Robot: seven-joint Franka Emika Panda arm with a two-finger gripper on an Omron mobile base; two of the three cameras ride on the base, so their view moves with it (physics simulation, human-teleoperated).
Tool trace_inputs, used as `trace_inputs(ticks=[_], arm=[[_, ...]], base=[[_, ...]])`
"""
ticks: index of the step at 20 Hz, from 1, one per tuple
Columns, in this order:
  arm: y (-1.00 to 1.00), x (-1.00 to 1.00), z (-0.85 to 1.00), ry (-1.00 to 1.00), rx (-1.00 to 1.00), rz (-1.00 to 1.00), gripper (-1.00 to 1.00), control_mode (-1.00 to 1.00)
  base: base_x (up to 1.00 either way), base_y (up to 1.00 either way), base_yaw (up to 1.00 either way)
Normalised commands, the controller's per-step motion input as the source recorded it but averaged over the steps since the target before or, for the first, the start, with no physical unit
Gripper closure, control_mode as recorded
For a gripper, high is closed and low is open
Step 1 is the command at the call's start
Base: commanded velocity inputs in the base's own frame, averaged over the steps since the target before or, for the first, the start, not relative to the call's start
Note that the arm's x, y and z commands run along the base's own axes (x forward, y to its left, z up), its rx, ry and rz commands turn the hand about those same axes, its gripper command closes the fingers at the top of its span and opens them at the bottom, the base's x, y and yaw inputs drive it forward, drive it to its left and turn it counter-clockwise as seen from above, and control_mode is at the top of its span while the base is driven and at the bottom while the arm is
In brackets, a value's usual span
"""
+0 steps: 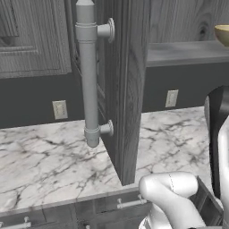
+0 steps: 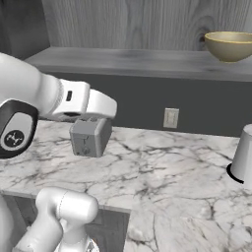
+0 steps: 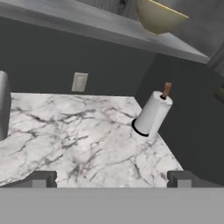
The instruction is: Pick both bowls and place them on the counter. Then place the banana in one bowl and place the eggplant in the other bowl.
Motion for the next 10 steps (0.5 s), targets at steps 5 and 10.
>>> trace_inputs(ticks=[5,10], arm=[[-0.04,0.51,0.35,0.00,0.00,0.01,-1.00,-1.00],[-0.07,0.57,0.43,0.00,-0.04,0.00,-1.00,-1.00]], base=[[0.00,0.00,0.00],[0.00,0.00,0.00]])
